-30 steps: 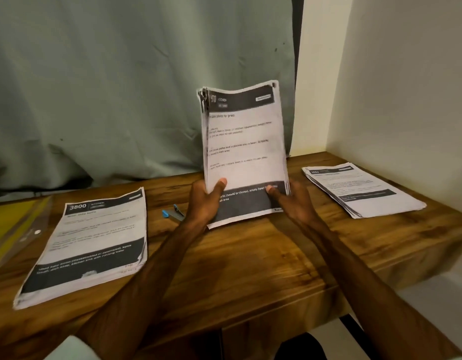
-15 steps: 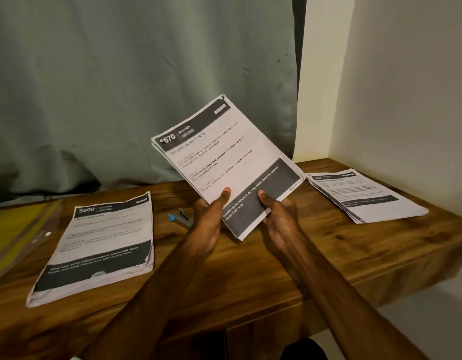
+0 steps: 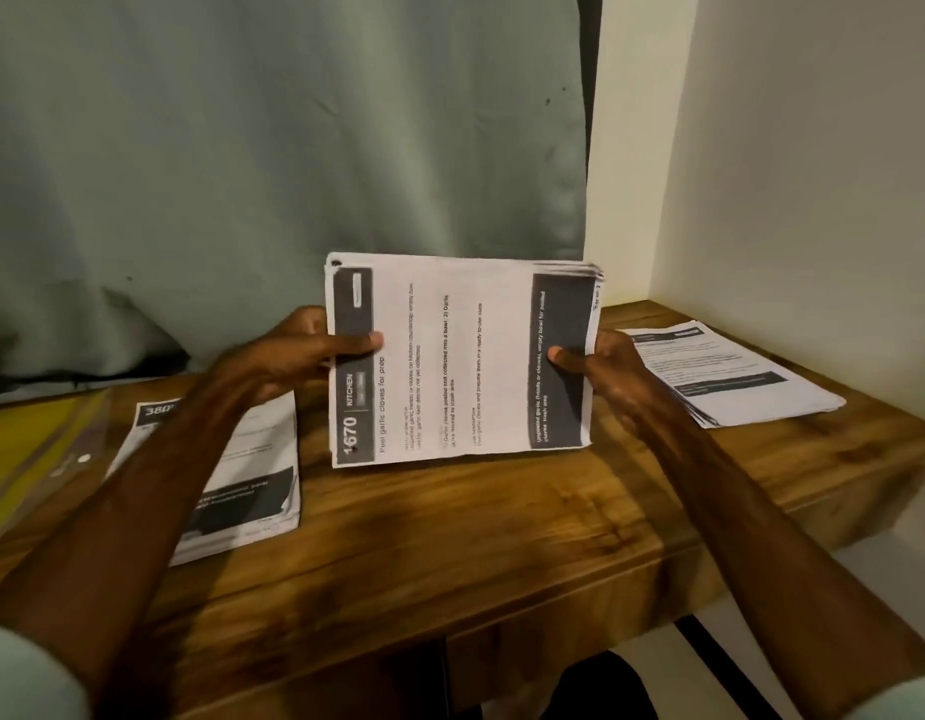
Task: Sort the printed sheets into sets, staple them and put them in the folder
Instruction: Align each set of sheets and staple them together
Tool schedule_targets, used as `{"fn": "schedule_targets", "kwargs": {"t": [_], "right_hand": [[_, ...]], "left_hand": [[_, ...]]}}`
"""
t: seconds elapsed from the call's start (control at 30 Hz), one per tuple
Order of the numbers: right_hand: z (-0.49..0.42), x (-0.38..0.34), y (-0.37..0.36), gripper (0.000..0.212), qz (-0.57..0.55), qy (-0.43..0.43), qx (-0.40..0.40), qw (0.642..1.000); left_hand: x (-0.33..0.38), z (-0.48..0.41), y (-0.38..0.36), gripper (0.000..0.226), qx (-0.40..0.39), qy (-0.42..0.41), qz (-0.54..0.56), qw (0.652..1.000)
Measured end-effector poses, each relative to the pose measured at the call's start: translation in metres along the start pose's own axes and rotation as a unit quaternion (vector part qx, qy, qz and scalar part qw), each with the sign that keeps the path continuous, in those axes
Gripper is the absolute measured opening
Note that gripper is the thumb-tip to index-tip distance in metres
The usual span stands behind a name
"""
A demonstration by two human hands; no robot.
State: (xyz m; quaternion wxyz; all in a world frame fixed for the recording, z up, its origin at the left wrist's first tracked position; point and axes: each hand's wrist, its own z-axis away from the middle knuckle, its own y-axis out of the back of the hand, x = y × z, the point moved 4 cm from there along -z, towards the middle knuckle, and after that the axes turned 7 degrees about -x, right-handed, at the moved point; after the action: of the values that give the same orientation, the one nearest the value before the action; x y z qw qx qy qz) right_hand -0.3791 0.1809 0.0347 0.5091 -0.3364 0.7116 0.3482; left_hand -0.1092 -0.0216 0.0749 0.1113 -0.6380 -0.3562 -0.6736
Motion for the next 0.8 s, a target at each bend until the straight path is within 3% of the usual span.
{"fn": "schedule_targets", "kwargs": {"t": [0.07, 0.27, 0.43, 0.57, 0.7, 0.8], "right_hand": [[-0.003, -0.004, 0.001, 0.005, 0.048, 0.001, 0.024, 0.999], [-0.005, -0.003, 0.001, 0.035, 0.109, 0.041, 0.151, 0.982], [-0.005, -0.014, -0.005, 0.035, 0.131, 0.084, 0.224, 0.962], [-0.003, -0.004, -0.012, 0.033, 0.137, 0.118, 0.237, 0.954], [0.003, 0.039, -0.026, 0.039, 0.157, 0.065, 0.184, 0.968], [0.004, 0.049, -0.027, 0.041, 0.163, 0.043, 0.187, 0.968]], "left_hand": [[-0.005, -0.002, -0.016, 0.038, 0.008, -0.006, 0.014, 1.000], [-0.014, -0.012, -0.048, 0.029, 0.171, -0.042, 0.052, 0.983], [0.012, -0.009, -0.078, 0.018, 0.247, -0.124, 0.016, 0.961], [0.001, -0.008, -0.090, 0.032, 0.279, -0.127, -0.008, 0.952], [-0.036, -0.008, -0.103, 0.038, 0.251, -0.051, -0.022, 0.966], [-0.052, -0.009, -0.106, 0.040, 0.245, -0.044, -0.013, 0.968]]}}
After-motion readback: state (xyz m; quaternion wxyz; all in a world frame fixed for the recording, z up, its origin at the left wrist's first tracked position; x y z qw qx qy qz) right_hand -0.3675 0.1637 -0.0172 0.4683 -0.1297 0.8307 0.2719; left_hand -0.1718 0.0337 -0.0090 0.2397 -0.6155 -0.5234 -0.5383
